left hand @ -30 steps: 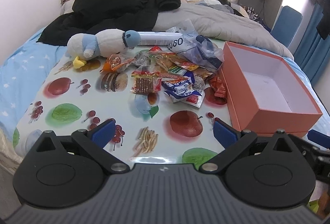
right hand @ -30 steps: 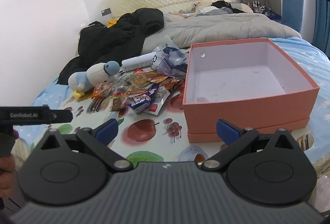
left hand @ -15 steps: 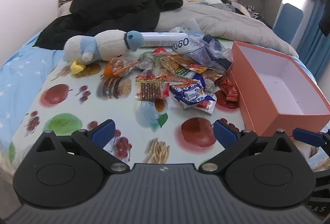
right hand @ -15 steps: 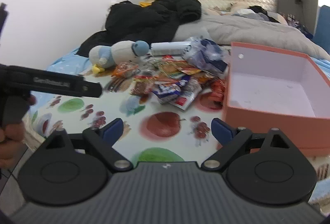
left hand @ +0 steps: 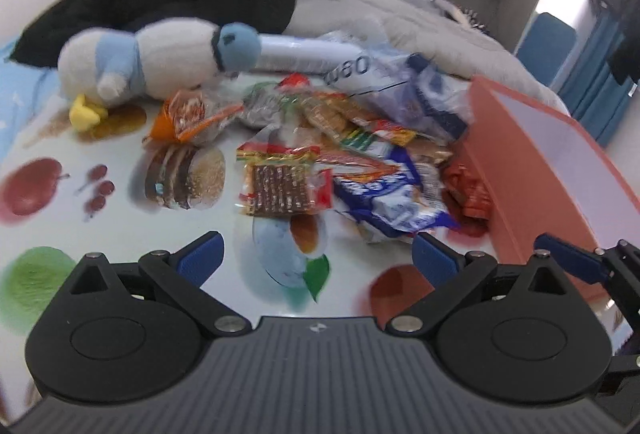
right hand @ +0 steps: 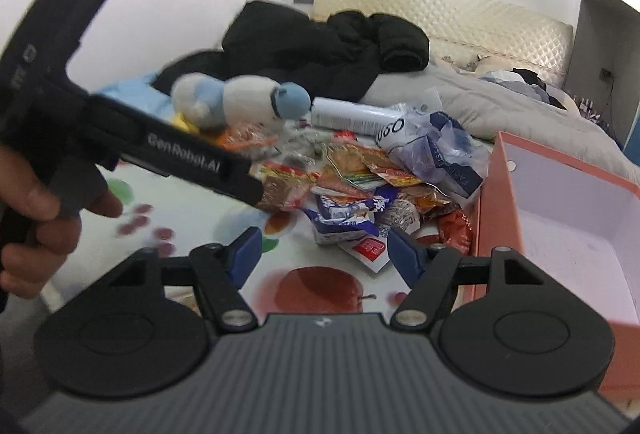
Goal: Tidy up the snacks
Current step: 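Reach both tools into the snack pile toward the red and blue packets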
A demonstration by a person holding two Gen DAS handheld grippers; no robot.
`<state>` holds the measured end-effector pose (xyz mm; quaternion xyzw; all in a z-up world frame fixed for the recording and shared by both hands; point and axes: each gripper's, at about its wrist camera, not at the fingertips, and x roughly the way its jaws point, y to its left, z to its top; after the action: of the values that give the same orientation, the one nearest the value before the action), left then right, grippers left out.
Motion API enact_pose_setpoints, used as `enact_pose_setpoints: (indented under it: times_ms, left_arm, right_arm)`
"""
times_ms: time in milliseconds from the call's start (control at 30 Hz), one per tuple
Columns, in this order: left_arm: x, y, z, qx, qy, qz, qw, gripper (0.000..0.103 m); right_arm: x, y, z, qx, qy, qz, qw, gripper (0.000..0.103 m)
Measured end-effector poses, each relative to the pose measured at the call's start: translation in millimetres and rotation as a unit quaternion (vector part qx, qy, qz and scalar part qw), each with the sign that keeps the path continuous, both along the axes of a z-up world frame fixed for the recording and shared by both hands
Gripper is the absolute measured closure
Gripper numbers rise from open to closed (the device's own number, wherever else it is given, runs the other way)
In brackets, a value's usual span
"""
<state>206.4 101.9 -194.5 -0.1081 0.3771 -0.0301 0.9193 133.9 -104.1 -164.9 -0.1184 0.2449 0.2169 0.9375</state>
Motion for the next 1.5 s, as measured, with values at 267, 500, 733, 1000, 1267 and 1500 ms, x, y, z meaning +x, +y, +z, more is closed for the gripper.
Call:
enact_pose_setpoints:
  times_ms: [267, 500, 733, 1000, 1267, 1500]
  left_arm:
    - [54.0, 16.9, -33.7, -0.023, 0.004, -0.004, 0.9997, 0.003]
    - [104.7, 14.6, -57.8, 0.007, 0.031, -0.006, 0.9995, 0.003]
    - [125.3, 9.6, -73.2, 0.026, 0.045, -0.022, 0.9984, 0.009]
    - [120.6, 2.4, -72.4, 0.055, 0.048, -0.036, 0.9967, 0.021]
    - [99.7, 1.8, -69.0, 0.057, 0.062, -0.039, 0.9957, 0.022]
    - [62.7, -5.8, -64.3, 0.057, 0.071, -0.046, 0.9947, 0.022]
  right_arm:
    - [45.7, 25.6, -37.7, -0.038, -0.029, -0.023, 0.999, 0.032]
    - [69.5, 35.0, -59.0, -0.064, -0.056, -0.026, 0.996, 0.032]
    - [82.5, 42.7, -69.8, -0.07, -0.051, -0.015, 0.996, 0.032]
    - [86.6, 41.9, -74.2, -0.057, -0.03, -0.025, 0.998, 0.039]
    - [70.1, 31.6, -67.6, -0.047, -0.026, -0.019, 0.998, 0.041]
    - [39.4, 14.6, -59.1, -0.04, -0.024, 0.006, 0.999, 0.041]
